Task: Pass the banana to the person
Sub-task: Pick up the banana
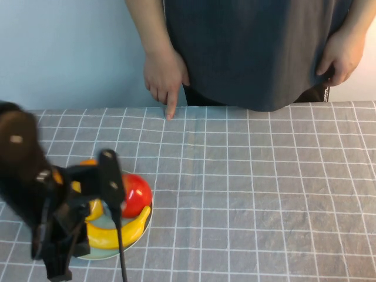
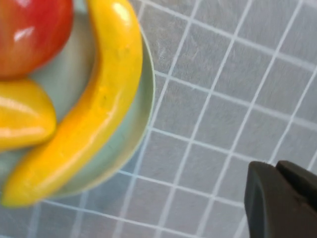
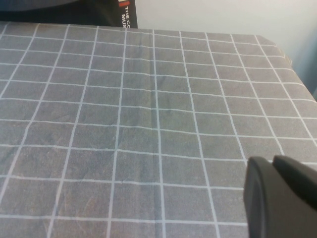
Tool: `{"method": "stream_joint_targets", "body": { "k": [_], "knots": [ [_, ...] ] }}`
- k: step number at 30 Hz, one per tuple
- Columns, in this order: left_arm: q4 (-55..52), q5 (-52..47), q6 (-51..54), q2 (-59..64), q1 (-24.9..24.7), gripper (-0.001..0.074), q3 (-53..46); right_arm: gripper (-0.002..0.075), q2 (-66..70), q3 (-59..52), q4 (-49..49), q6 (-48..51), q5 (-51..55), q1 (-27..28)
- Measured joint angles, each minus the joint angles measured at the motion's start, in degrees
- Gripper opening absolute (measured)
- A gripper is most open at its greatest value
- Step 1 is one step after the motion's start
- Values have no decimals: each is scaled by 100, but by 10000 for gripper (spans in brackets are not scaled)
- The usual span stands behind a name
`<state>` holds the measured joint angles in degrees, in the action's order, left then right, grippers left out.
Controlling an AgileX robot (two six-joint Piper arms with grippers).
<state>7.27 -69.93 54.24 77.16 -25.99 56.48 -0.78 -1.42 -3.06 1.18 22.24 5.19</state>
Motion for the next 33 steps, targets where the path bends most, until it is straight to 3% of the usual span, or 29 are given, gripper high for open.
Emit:
{"method": "stream_joint_targets", "body": {
  "k": [3,6,11,14,20,33],
  "knots": [
    [-316,0,426,329,-226,9,132,-9,0,0,0,0,0,0],
    [-540,24,601,674,-245,100,239,-9,0,0,0,0,0,0],
    [-939,353,825,1282,-96,463,264,-9,0,0,0,0,0,0],
    [-1271,576,1391,1565,-47,564,264,-9,0,0,0,0,0,0],
    [-1363,1321,2581,1936,-48,603,264,-9,0,0,0,0,0,0],
    [-1372,1959,2997,2606,25,602,264,-9,0,0,0,0,0,0]
  ]
}}
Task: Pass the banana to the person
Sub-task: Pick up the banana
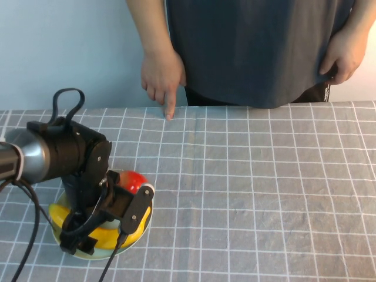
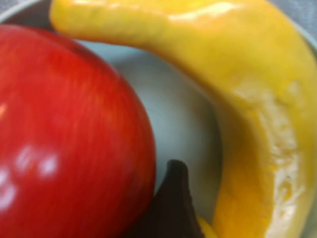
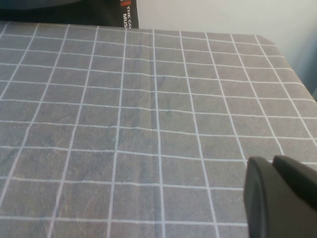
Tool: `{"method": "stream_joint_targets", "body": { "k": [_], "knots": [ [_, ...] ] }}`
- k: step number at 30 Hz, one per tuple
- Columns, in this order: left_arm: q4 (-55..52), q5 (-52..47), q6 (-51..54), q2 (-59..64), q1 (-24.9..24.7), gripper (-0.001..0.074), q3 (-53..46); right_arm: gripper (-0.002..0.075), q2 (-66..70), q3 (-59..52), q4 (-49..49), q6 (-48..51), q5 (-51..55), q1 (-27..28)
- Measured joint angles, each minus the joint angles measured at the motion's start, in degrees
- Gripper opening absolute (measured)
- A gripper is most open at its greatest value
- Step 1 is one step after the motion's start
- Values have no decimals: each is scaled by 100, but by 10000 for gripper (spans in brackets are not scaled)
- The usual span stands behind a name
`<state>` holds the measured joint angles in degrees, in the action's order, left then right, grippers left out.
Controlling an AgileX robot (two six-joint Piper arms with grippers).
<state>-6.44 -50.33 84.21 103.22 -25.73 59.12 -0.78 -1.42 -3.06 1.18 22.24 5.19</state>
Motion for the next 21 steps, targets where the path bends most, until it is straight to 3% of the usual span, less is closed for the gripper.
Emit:
{"method": "stream_joint_targets", "body": {
  "k": [4,12,21],
  "knots": [
    [-14,118,0,121,13,554,5,-9,0,0,0,0,0,0],
    [27,57,0,244,13,296,19,-9,0,0,0,0,2,0],
    [283,-436,-45,155,13,296,41,-9,0,0,0,0,2,0]
  ]
}}
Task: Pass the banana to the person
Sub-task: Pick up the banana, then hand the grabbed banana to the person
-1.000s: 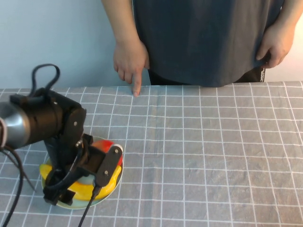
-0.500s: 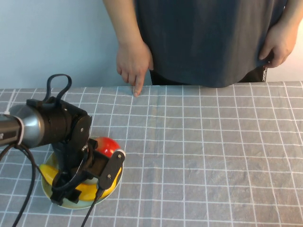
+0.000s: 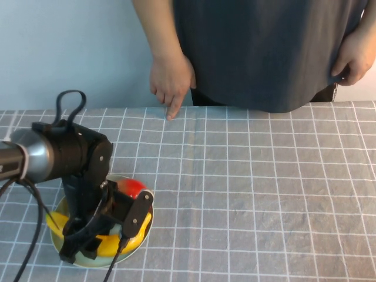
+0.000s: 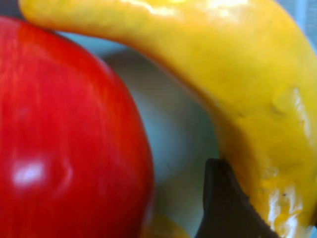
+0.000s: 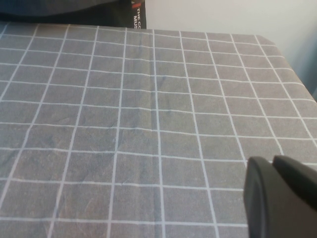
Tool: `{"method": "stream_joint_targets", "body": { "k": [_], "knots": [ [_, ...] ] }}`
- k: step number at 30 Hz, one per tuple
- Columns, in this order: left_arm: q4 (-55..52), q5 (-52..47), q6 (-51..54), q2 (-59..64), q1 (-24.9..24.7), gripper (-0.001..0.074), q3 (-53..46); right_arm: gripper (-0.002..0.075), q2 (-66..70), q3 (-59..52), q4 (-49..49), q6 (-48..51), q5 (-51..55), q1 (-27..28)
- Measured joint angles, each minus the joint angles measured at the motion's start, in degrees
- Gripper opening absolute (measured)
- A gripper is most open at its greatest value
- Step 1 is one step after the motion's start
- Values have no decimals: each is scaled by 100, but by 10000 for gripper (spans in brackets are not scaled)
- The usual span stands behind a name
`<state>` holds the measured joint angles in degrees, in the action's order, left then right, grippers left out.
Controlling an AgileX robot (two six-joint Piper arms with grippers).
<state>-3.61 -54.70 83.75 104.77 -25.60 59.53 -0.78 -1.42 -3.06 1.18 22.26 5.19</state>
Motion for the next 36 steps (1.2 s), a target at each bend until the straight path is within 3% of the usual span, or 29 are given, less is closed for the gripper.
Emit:
{"method": "stream_joint_targets", "body": {
  "k": [10,17,22,31,36],
  "knots": [
    [37,-762,-386,-1477,0,296,0,-9,0,0,0,0,0,0],
    [119,-1422,-1482,-2682,0,296,63,-9,0,0,0,0,0,0],
    [142,-1571,-2178,-3216,-115,296,665,-9,0,0,0,0,0,0],
    [41,-1663,-2790,-3002,-878,296,2470,-9,0,0,0,0,0,0],
    [-234,-1687,-2888,-2288,-1727,296,3190,-9,0,0,0,0,0,0]
  ]
}}
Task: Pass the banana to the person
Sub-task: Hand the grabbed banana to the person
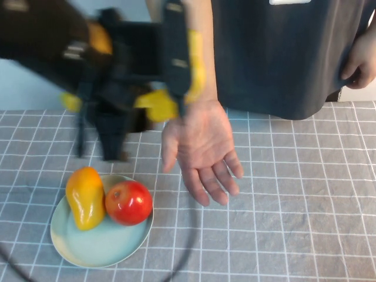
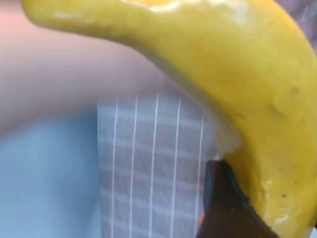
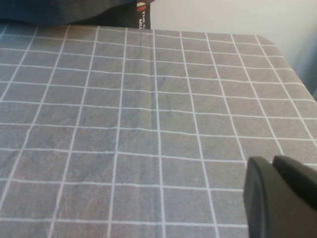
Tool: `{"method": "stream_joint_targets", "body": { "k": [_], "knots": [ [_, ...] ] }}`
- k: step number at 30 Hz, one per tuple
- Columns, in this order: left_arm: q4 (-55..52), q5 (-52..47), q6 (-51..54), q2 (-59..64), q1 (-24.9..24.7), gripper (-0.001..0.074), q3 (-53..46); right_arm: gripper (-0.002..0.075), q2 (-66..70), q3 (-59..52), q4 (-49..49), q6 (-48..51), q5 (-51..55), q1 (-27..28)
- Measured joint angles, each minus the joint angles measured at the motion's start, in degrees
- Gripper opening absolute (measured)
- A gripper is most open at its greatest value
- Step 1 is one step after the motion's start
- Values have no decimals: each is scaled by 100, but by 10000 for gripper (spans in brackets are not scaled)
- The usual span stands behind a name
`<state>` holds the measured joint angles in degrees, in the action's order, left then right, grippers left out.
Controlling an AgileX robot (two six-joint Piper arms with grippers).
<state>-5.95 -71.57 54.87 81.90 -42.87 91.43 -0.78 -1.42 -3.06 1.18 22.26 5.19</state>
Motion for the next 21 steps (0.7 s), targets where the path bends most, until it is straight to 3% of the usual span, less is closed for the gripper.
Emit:
{"method": "stream_joint_targets", "body": {
  "k": [6,21],
  "knots": [
    [-211,0,-253,931,-774,295,541,-9,0,0,0,0,0,0],
    [-175,20,-709,1595,-795,295,603,-9,0,0,0,0,0,0]
  ]
}}
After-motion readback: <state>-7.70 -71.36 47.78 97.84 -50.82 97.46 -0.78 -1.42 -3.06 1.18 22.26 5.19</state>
